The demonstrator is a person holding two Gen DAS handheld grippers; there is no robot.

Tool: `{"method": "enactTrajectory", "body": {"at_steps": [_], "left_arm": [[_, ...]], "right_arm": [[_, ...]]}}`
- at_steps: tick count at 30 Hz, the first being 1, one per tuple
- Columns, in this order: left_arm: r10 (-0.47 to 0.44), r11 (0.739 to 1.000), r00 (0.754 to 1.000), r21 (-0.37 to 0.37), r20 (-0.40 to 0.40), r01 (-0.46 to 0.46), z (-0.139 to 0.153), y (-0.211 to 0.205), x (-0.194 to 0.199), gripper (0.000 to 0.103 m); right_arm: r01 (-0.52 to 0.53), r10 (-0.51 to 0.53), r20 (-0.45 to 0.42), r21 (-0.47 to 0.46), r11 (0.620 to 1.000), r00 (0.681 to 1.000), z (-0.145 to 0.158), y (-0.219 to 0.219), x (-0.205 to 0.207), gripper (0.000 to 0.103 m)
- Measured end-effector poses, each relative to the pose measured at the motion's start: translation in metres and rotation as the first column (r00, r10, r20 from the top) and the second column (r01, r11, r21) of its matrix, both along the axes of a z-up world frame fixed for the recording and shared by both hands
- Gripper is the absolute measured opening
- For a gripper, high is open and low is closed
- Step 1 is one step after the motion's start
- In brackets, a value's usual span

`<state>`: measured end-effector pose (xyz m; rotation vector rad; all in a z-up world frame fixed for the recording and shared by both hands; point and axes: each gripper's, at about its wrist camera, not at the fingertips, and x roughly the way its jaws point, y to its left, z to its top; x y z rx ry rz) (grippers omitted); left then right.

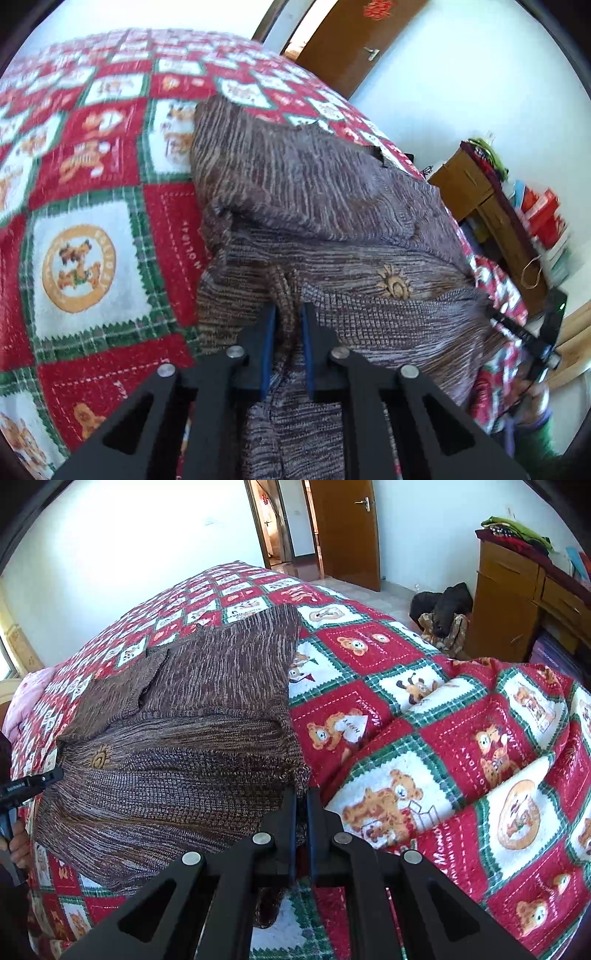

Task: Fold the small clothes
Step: 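Lay the held hem onto the sweater body and open both grippers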

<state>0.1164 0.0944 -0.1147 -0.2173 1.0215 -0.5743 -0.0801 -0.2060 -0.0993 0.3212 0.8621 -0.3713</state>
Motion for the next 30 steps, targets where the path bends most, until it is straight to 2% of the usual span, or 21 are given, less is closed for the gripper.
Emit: {"method": "enactTrajectory", "body": {"at_steps": [3, 6, 9, 15, 18, 22, 23, 25, 26, 27, 30], "left_arm": [[-0.006, 0.997, 0.999, 0.080, 0.050, 0.002, 0.003, -0.010, -0.006, 0.013], [-0.012, 0.992, 0.995, 0.128, 0.104, -0.002, 0.015, -0.017, -0.014, 0.011], [-0.008, 0.991, 0.986, 0.132, 0.165, -0.014, 0.036, -0.016, -0.018, 0.011], [0.028, 0.993, 0.976, 0.107, 0.215, -0.052, 0.067, -0.014, 0.002, 0.010], [0.035, 0.989, 0.976, 0.131, 0.214, -0.064, 0.066, -0.015, 0.011, 0.010], [0.022, 0.991, 0.977, 0.127, 0.210, -0.050, 0.055, -0.019, 0.007, 0.010], [0.026, 0.991, 0.978, 0.126, 0.208, -0.053, 0.052, -0.018, 0.004, 0.010], [0.041, 0.992, 0.979, 0.108, 0.199, -0.064, 0.047, -0.015, 0.001, 0.010], [0.052, 0.993, 0.979, 0.098, 0.196, -0.073, 0.046, -0.012, 0.000, 0.010], [0.063, 0.992, 0.979, 0.093, 0.194, -0.083, 0.045, -0.010, -0.001, 0.010], [0.078, 0.992, 0.979, 0.080, 0.190, -0.094, 0.046, -0.007, -0.003, 0.010]], "right_arm": [[-0.002, 0.002, -0.002, -0.016, 1.000, 1.000, -0.001, 0.001, 0.001, 0.005], [-0.009, 0.009, 0.003, -0.022, 1.000, 1.000, 0.006, 0.003, 0.003, 0.005], [-0.030, 0.032, 0.046, -0.043, 0.999, 0.998, 0.028, 0.007, 0.005, 0.005], [-0.046, 0.062, 0.129, -0.120, 0.992, 0.990, 0.076, 0.007, 0.025, 0.005], [-0.070, 0.090, 0.133, -0.145, 0.987, 0.987, 0.091, 0.004, 0.041, 0.005], [-0.132, 0.142, 0.097, -0.098, 0.986, 0.985, 0.083, 0.004, 0.049, 0.005], [-0.146, 0.152, 0.078, -0.084, 0.986, 0.985, 0.076, 0.005, 0.050, 0.007], [-0.171, 0.173, 0.027, -0.063, 0.983, 0.985, 0.054, 0.007, 0.051, 0.025], [-0.178, 0.179, 0.010, -0.057, 0.982, 0.984, 0.046, 0.009, 0.051, 0.041], [-0.190, 0.190, -0.013, -0.049, 0.980, 0.982, 0.036, 0.011, 0.053, 0.047], [-0.221, 0.215, -0.096, -0.054, 0.974, 0.972, 0.009, 0.016, 0.066, 0.047]]}}
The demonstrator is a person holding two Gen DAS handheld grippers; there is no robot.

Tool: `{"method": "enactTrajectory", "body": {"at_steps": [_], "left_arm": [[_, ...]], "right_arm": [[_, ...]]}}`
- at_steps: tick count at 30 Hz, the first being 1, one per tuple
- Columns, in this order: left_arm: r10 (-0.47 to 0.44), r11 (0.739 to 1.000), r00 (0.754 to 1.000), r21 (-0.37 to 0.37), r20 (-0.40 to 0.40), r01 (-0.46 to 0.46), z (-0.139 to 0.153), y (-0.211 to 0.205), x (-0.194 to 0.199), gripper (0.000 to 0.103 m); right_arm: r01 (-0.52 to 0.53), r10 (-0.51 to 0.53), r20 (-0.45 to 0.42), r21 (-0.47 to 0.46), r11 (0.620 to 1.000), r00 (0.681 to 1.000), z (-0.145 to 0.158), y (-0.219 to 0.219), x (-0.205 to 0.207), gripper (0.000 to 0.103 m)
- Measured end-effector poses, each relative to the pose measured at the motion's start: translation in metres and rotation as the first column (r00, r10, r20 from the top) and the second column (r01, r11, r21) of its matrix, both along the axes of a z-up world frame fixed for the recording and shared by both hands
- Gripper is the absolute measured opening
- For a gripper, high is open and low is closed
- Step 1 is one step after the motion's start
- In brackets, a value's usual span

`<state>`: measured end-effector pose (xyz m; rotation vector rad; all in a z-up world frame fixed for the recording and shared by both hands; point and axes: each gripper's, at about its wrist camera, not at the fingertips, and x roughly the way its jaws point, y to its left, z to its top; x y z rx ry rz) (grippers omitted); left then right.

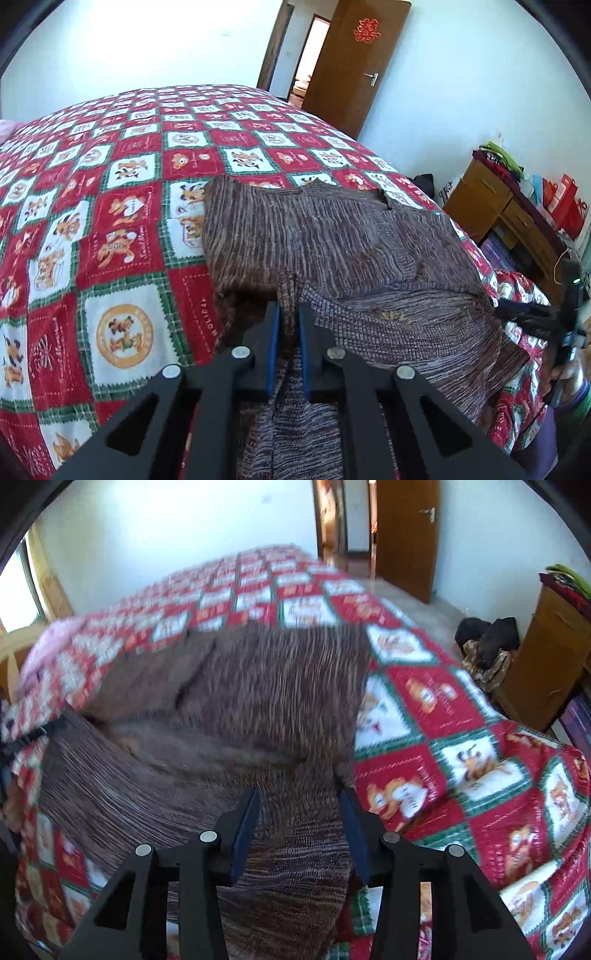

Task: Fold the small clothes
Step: 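Lay the held hem onto the sweater body and open both grippers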

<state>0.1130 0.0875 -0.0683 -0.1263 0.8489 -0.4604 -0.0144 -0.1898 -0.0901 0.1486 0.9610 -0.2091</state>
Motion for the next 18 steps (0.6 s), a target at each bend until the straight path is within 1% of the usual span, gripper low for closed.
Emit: {"method": "enactTrajectory", "body": {"at_steps": [2, 4, 5, 6, 7, 8, 9, 11, 13, 15, 18], "left_arm": [[0.002, 1.000, 1.000, -0.005, 0.005, -0.002, 0.002, 0.000, -0.002, 0.010], [0.005, 1.000, 1.000, 0.006, 0.005, -0.005, 0.001, -0.001, -0.001, 0.010], [0.005, 1.000, 1.000, 0.011, 0.001, -0.005, 0.000, -0.002, -0.001, 0.010], [0.004, 1.000, 1.000, 0.018, -0.003, -0.004, -0.001, -0.003, 0.000, 0.010], [0.004, 1.000, 1.000, 0.024, -0.005, -0.004, -0.002, -0.004, 0.000, 0.010], [0.004, 1.000, 1.000, 0.030, -0.008, -0.003, -0.004, -0.005, -0.001, 0.010], [0.000, 1.000, 1.000, 0.029, -0.010, 0.000, -0.005, -0.006, -0.002, 0.010], [0.003, 1.000, 1.000, 0.030, 0.002, -0.003, -0.002, -0.005, -0.005, 0.010], [0.019, 1.000, 1.000, 0.025, 0.019, -0.019, 0.004, -0.001, -0.007, 0.010], [0.032, 0.999, 0.999, -0.005, 0.024, -0.032, 0.013, 0.006, -0.005, 0.010], [0.041, 0.999, 0.998, -0.006, 0.051, -0.041, 0.024, 0.007, -0.004, 0.010]], "right_arm": [[-0.005, 0.005, -0.039, -0.009, 1.000, 0.999, -0.011, 0.000, 0.009, 0.047], [-0.030, 0.031, -0.066, 0.013, 0.999, 0.997, -0.021, 0.000, 0.018, 0.047], [-0.037, 0.038, -0.076, 0.003, 0.999, 0.996, -0.025, 0.001, 0.021, 0.047], [-0.042, 0.040, -0.080, -0.030, 0.999, 0.996, -0.026, 0.004, 0.024, 0.043], [-0.045, 0.042, -0.084, -0.039, 0.998, 0.996, -0.025, 0.005, 0.024, 0.038], [-0.044, 0.039, -0.087, -0.050, 0.998, 0.995, -0.023, 0.007, 0.024, 0.013], [-0.045, 0.040, -0.089, -0.055, 0.997, 0.995, -0.021, 0.008, 0.022, 0.005], [-0.034, 0.030, -0.060, -0.060, 0.998, 0.998, -0.014, 0.010, 0.014, 0.004], [-0.011, 0.010, -0.009, -0.082, 0.997, 1.000, 0.000, 0.013, 0.001, 0.004], [0.000, 0.005, 0.051, -0.089, 0.996, 0.999, 0.020, 0.016, -0.008, 0.004], [0.014, 0.001, 0.133, -0.113, 0.994, 0.991, 0.048, 0.021, -0.014, 0.004]]}}
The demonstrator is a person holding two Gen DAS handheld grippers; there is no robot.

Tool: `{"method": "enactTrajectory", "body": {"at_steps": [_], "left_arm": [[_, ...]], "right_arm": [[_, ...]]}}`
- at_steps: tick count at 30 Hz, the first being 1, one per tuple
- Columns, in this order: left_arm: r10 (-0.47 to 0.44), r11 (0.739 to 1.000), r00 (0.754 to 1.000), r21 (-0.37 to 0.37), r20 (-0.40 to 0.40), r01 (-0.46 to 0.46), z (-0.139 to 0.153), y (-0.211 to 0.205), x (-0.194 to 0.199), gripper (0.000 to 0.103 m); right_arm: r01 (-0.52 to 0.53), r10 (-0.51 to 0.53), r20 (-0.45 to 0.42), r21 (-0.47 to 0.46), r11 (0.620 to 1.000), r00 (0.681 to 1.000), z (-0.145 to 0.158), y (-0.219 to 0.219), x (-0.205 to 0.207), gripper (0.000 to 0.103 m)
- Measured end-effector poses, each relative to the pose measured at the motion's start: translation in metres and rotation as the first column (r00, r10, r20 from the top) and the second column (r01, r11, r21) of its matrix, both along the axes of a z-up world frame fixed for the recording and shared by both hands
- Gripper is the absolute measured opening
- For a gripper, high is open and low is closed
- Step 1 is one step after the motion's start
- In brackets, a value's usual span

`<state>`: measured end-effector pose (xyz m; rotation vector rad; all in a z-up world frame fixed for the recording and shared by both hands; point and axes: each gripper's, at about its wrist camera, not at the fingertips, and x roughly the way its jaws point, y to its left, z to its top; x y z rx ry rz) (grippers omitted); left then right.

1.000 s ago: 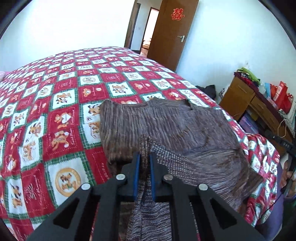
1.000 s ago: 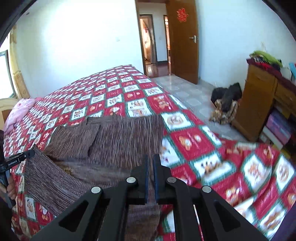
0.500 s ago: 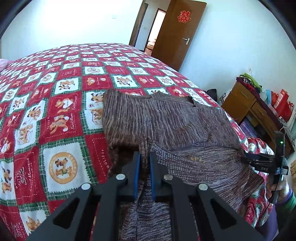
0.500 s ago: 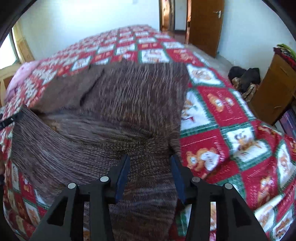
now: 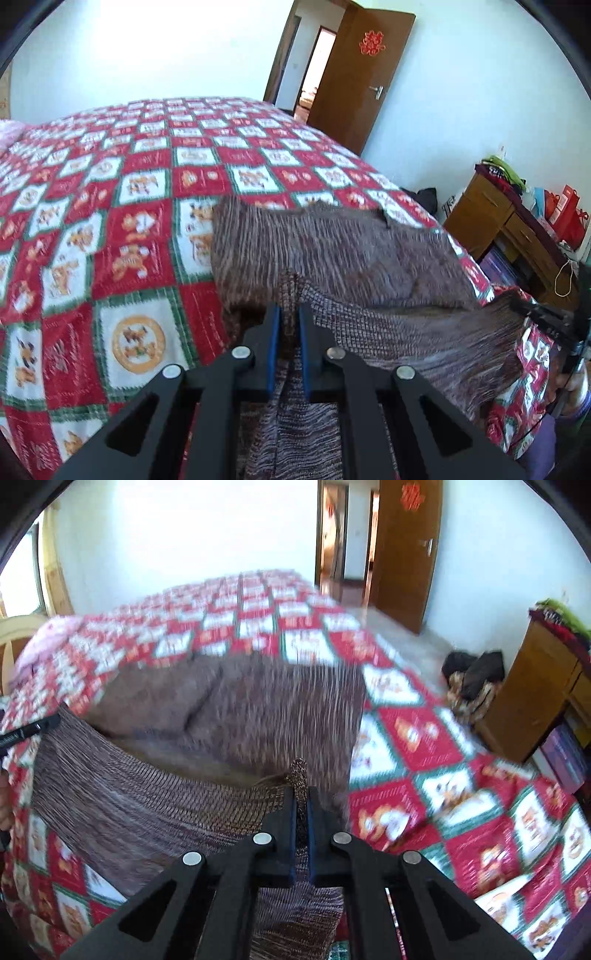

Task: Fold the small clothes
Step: 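Lay the held hem onto the sweater body and open both grippers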

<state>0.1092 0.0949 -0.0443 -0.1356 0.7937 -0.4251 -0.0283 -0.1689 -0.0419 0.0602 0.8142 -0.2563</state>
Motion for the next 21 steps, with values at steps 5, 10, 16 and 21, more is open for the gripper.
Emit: {"method": "enactTrajectory", "body": {"at_steps": [5, 10, 16, 21], "left_arm": [[0.025, 1.000, 0.999, 0.014, 0.029, -0.025, 0.012, -0.001, 0.016, 0.010], [0.088, 0.996, 0.996, -0.015, 0.021, -0.088, 0.019, 0.007, 0.057, 0.010], [0.150, 0.989, 0.989, -0.013, 0.007, -0.150, 0.011, 0.007, 0.122, 0.009], [0.204, 0.978, 0.979, 0.050, -0.002, -0.204, -0.018, -0.012, 0.168, 0.004]], "right_arm": [[0.014, -0.011, 0.068, -0.058, 0.998, 0.998, 0.030, 0.003, 0.015, 0.004], [0.019, -0.010, 0.104, -0.090, 0.996, 0.995, 0.045, -0.007, 0.057, 0.004], [0.058, -0.040, 0.144, -0.126, 0.990, 0.989, 0.048, -0.030, 0.121, 0.004], [0.111, -0.097, 0.140, -0.098, 0.989, 0.985, 0.009, -0.058, 0.179, 0.004]]}}
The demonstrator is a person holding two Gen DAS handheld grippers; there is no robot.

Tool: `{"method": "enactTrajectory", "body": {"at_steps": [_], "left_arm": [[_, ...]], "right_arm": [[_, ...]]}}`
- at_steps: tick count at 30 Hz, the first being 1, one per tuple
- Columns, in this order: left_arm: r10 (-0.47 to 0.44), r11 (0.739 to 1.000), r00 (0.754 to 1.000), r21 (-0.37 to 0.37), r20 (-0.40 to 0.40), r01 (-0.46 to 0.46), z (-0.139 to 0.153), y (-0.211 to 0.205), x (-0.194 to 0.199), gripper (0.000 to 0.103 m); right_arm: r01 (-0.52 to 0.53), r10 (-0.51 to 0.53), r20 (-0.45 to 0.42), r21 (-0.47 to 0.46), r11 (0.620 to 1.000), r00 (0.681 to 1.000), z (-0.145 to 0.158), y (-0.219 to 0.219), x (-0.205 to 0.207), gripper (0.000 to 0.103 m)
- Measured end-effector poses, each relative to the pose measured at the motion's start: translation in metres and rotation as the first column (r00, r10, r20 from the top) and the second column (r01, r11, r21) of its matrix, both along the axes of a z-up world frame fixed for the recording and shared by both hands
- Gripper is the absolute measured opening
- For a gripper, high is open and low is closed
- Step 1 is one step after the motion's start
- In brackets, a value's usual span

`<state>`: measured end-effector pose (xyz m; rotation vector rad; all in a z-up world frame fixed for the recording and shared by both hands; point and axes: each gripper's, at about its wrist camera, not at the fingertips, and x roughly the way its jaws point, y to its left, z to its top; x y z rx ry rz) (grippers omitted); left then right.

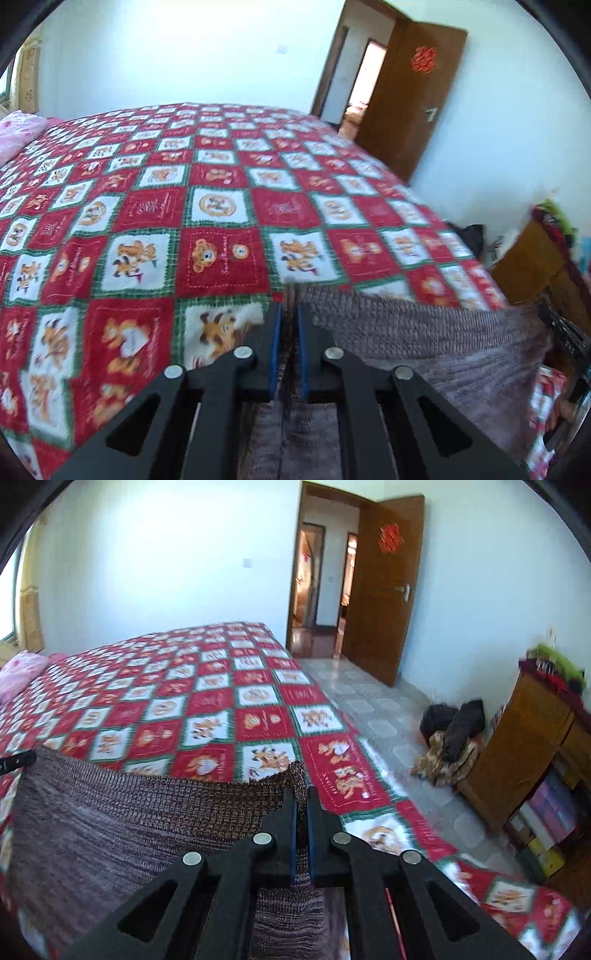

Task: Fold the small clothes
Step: 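Lay the held hem onto the sweater body and open both grippers, then move the left gripper to the side edge of the folded sweater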

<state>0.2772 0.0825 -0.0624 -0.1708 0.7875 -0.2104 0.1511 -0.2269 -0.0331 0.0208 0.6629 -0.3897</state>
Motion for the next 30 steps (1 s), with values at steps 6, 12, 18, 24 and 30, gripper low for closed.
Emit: {"method": "enactTrajectory", "body": {"at_steps": [6, 12, 18, 24, 30], "left_arm": [[0.069, 0.989, 0.993, 0.136, -0.090, -0.057, -0.053, -0.010, 0.023, 0.005], [0.067, 0.988, 0.994, 0.148, -0.088, -0.054, -0.050, -0.008, 0.018, 0.006], [0.054, 0.989, 0.996, 0.140, -0.069, -0.044, -0.029, 0.002, 0.006, 0.008], [-0.022, 0.981, 1.000, 0.192, -0.008, 0.023, 0.009, -0.001, -0.063, 0.028], [-0.131, 0.955, 0.991, 0.265, -0.029, 0.134, 0.002, -0.046, -0.134, 0.050]], "right_arm": [[0.081, -0.077, -0.111, 0.033, 0.996, 0.991, -0.074, -0.023, 0.030, 0.005], [0.073, -0.067, -0.092, 0.066, 0.995, 0.994, -0.073, -0.027, 0.028, 0.008], [0.078, -0.093, 0.095, 0.156, 0.985, 0.991, -0.028, -0.025, -0.014, 0.013], [-0.066, 0.059, 0.041, 0.218, 0.974, 0.997, 0.005, 0.032, -0.059, 0.036], [-0.175, 0.198, -0.066, 0.257, 0.950, 0.978, -0.031, 0.109, -0.092, 0.027]]}}
